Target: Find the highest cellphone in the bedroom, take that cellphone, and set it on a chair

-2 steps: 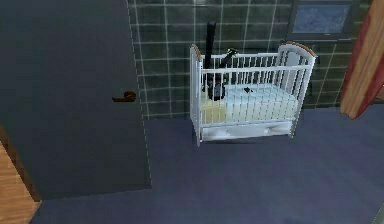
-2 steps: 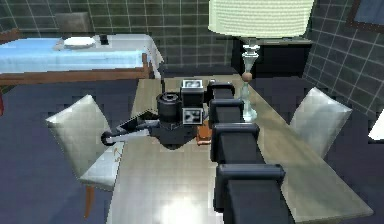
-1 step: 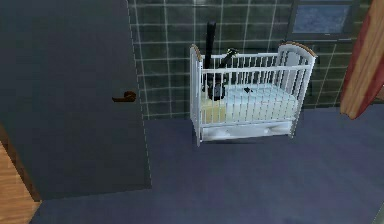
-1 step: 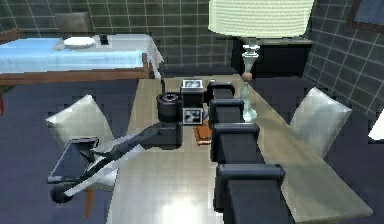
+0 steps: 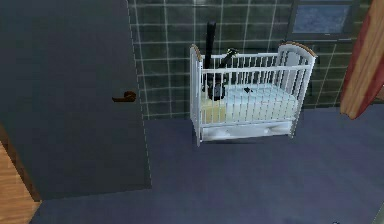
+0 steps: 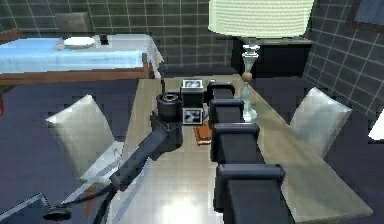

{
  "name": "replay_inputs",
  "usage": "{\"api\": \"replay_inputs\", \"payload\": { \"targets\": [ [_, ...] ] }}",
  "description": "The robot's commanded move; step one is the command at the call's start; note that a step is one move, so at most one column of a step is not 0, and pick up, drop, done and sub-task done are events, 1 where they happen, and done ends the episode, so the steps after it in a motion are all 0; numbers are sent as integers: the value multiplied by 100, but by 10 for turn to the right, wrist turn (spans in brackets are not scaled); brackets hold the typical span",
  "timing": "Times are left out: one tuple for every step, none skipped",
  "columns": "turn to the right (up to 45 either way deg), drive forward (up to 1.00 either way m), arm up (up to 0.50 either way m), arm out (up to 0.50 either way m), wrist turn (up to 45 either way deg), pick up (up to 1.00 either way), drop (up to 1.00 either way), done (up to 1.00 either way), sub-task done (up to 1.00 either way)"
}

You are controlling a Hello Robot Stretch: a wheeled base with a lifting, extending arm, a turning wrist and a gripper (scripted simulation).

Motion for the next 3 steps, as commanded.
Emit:
{"api": "replay_inputs", "payload": {
  "targets": [
    [0,0,0,-18,0,0,0,0,0],
    [-450,0,0,0,0,0,0,0,0],
    [0,15,0,0,0,0,0,0,0]
  ]
}}
